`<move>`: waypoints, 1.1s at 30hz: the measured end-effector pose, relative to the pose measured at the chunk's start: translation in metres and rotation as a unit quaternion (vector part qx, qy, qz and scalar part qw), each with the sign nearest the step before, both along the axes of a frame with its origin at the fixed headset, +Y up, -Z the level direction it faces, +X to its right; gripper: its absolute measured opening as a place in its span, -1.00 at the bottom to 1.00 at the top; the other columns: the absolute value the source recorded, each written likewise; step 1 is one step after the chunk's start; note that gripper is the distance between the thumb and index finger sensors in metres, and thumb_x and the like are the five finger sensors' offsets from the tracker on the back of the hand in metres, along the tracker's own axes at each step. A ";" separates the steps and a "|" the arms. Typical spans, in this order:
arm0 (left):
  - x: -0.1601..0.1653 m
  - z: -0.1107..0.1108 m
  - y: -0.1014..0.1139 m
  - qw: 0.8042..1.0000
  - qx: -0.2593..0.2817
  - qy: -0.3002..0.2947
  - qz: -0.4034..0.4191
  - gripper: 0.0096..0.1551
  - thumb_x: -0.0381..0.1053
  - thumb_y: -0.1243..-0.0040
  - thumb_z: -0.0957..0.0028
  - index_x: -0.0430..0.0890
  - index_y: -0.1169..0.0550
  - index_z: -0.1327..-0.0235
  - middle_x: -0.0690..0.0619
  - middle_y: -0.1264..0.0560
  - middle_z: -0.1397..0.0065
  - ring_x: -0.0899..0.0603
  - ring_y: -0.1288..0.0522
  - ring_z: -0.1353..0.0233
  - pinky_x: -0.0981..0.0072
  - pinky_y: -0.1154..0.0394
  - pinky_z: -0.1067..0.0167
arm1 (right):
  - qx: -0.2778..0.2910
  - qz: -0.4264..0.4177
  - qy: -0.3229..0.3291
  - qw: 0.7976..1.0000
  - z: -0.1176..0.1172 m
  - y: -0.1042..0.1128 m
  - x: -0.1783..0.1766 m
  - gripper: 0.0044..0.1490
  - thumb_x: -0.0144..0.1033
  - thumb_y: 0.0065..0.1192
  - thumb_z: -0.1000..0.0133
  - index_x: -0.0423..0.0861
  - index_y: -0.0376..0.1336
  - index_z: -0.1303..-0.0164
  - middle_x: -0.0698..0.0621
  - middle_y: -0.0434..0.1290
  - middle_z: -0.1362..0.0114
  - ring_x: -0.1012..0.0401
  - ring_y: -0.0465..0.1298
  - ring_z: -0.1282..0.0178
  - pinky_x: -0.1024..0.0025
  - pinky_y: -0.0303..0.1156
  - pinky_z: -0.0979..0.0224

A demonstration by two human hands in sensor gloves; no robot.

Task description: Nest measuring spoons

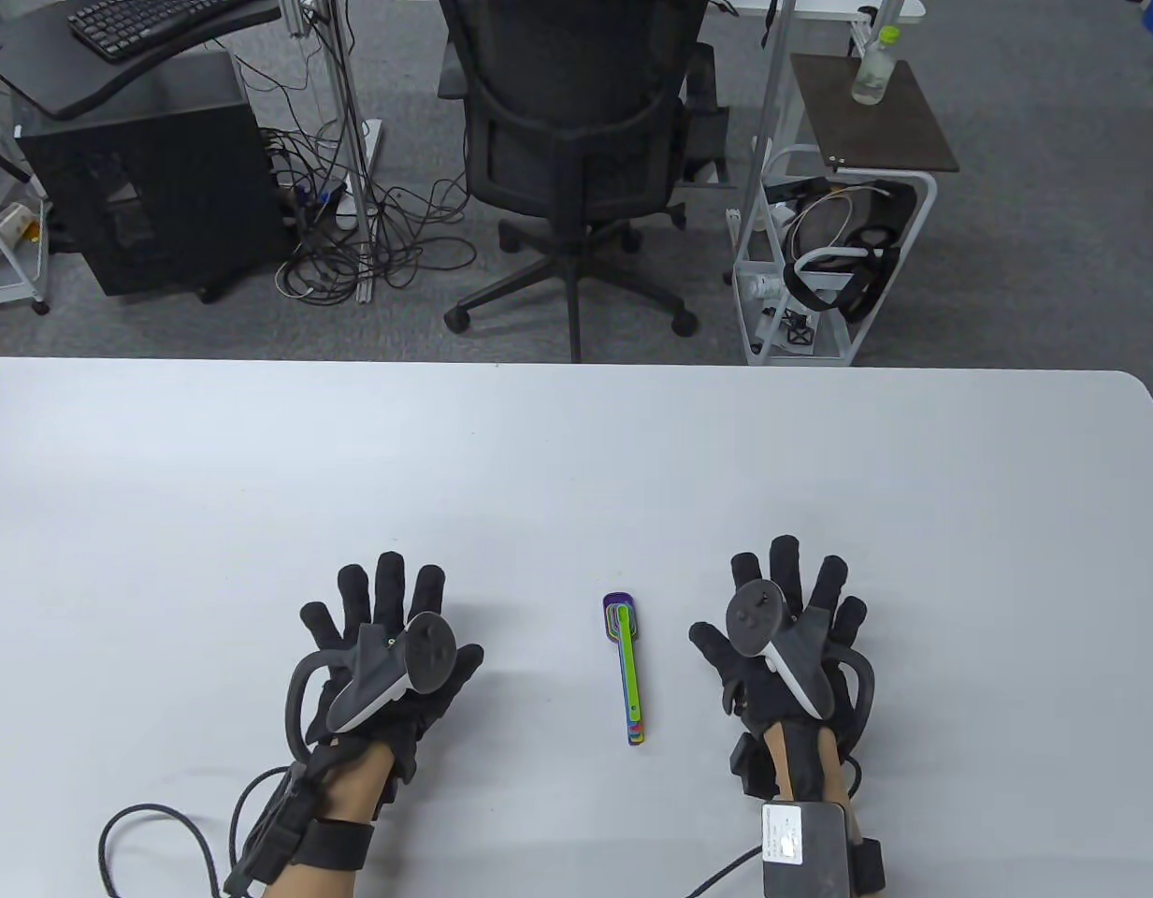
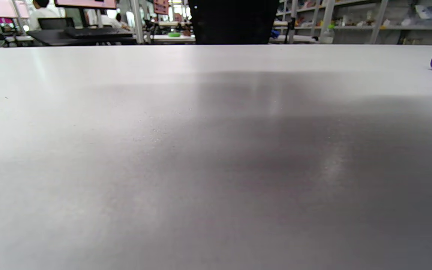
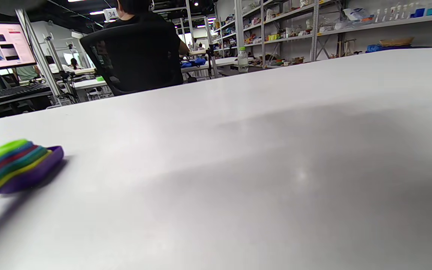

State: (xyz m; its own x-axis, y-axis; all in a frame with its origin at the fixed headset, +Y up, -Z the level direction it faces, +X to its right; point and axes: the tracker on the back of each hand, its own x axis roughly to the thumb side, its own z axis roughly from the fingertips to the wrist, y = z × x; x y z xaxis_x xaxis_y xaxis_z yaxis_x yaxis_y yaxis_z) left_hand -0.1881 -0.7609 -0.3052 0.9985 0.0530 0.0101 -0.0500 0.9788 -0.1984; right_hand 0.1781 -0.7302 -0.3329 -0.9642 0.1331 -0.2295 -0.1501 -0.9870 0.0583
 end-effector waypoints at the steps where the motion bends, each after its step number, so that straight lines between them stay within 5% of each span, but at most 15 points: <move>1: -0.001 0.003 0.002 1.000 -0.001 0.002 0.007 0.09 0.62 0.55 0.05 0.09 0.54 -0.44 -0.16 0.63 -0.55 -0.56 0.53 -0.56 -0.70 0.34 -0.31 | 0.000 -0.001 0.001 1.000 0.001 0.000 0.000 0.08 0.49 -0.17 0.31 0.42 -0.39 -0.35 0.26 -0.65 -0.59 -0.17 -0.56 -0.64 -0.33 -0.41 -0.66; 11: -0.006 0.016 0.019 0.996 0.056 -0.010 0.068 0.11 0.63 0.64 0.09 0.04 0.59 -0.39 -0.18 0.65 -0.55 -0.60 0.64 -0.46 -0.72 0.41 -0.25 | -0.073 -0.012 -0.025 0.997 -0.005 -0.025 0.009 0.08 0.48 -0.17 0.31 0.40 -0.39 -0.36 0.25 -0.64 -0.59 -0.17 -0.55 -0.64 -0.32 -0.40 -0.66; 33: 0.002 0.011 0.008 0.999 0.007 -0.017 0.047 0.11 0.62 0.66 0.09 0.02 0.60 -0.37 -0.19 0.67 -0.52 -0.60 0.65 -0.45 -0.71 0.42 -0.24 | -0.112 -0.023 -0.038 0.993 -0.009 -0.035 0.012 0.08 0.46 -0.17 0.30 0.37 -0.39 -0.37 0.22 -0.63 -0.59 -0.18 -0.53 -0.64 -0.29 -0.36 -0.68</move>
